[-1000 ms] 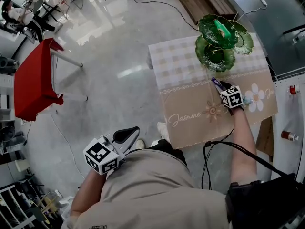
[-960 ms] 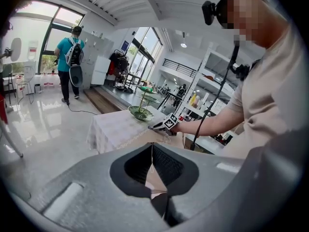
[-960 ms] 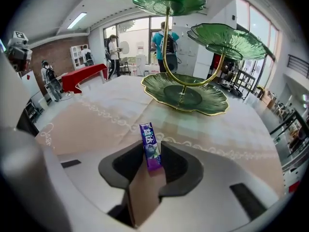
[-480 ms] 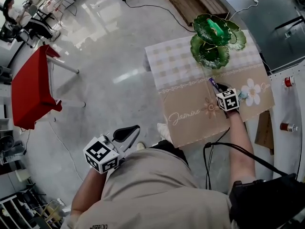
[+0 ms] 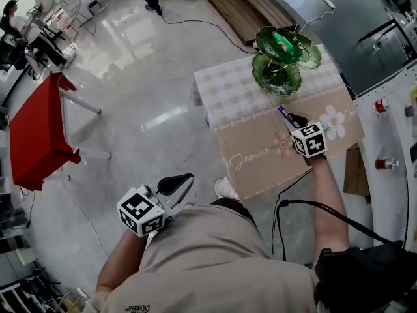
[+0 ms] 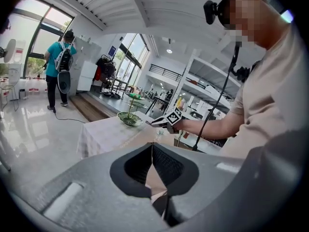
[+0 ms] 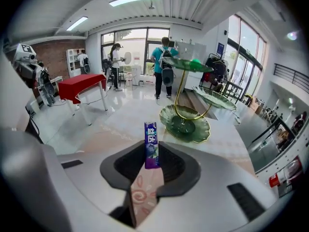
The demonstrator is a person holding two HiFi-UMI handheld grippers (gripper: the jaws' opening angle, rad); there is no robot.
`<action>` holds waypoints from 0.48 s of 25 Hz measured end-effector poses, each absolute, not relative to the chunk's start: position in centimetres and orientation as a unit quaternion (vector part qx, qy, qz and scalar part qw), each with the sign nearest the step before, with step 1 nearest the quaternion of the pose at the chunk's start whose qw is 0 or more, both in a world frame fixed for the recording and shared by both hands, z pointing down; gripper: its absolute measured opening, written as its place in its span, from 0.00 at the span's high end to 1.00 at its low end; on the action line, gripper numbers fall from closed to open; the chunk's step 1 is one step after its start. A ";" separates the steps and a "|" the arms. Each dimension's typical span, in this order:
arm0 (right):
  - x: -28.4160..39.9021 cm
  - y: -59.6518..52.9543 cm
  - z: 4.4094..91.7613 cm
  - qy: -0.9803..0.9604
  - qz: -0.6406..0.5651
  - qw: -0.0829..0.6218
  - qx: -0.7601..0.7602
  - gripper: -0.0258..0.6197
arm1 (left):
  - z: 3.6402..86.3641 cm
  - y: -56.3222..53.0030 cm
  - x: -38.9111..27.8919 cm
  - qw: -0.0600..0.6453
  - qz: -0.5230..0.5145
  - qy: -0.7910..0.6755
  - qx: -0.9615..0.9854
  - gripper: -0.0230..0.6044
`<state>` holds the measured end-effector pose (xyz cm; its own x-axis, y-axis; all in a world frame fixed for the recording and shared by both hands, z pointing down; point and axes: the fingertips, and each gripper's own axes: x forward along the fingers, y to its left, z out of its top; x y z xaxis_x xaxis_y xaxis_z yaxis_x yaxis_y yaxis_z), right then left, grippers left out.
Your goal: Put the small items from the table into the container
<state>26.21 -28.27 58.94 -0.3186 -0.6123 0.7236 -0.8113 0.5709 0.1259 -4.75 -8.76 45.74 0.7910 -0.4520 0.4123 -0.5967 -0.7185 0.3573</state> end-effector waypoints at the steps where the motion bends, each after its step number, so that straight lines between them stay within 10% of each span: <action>1: 25.8 -28.0 57.8 -0.803 0.125 0.378 0.445 0.82 | 45.6 -8.5 -4.9 0.242 0.147 -0.284 0.916 0.95; 12: 22.9 -30.1 47.0 -0.808 0.066 0.353 0.468 0.82 | 45.2 -7.2 -6.9 0.237 0.132 -0.276 0.922 0.95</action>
<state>22.89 -30.10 46.97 -0.3141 -0.7094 0.6310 -0.8018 0.5541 0.2238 -6.85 -7.18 45.24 0.8127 -0.4462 0.3748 -0.5716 -0.7357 0.3634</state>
